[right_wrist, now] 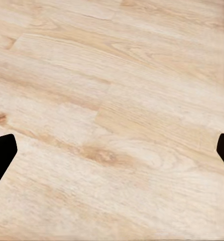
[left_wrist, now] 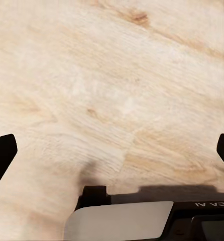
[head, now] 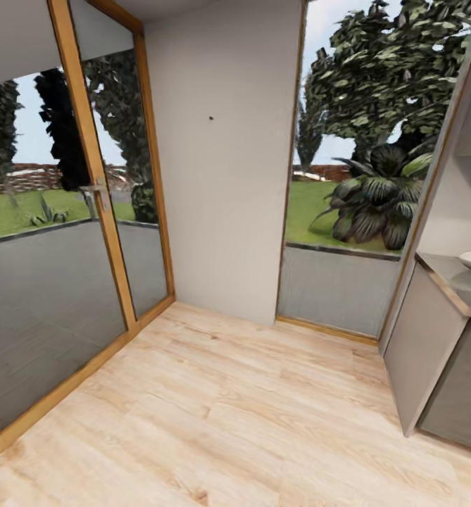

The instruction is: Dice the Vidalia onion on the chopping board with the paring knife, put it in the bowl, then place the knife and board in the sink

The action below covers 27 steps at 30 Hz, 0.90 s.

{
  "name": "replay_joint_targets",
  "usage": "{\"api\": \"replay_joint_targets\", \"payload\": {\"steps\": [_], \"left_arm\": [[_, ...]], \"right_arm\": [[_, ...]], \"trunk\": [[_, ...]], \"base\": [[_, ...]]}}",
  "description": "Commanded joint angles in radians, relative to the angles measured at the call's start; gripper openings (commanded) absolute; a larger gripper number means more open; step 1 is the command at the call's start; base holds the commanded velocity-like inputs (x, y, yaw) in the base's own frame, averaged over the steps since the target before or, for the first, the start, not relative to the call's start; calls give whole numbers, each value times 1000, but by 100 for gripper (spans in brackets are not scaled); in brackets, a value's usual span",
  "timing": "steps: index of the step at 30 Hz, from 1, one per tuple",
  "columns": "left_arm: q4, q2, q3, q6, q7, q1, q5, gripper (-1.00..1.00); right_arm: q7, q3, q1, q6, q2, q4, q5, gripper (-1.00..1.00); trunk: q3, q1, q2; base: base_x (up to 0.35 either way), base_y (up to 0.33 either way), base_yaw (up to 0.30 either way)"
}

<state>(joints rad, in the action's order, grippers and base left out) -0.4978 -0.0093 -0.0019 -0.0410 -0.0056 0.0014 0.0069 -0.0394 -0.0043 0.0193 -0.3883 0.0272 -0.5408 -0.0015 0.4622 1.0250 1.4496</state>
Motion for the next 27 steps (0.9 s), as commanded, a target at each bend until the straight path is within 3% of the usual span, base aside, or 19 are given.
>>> {"api": "replay_joint_targets", "payload": {"steps": [1,14,27], "left_arm": [[-1,0,0,-2,-1,0,1,100],[-1,1,0,-2,-1,0,1,100],[-1,2,0,-2,-1,0,1,100]], "right_arm": [[-2,0,0,-1,0,-1,0,100],[-2,0,0,-1,0,-1,0,100],[-2,0,0,-1,0,-1,0,100]], "trunk": [[1,0,0],[1,0,0],[1,0,0]], "base": [[0,-306,-269],[0,-283,-270],[0,-26,-270]]}}
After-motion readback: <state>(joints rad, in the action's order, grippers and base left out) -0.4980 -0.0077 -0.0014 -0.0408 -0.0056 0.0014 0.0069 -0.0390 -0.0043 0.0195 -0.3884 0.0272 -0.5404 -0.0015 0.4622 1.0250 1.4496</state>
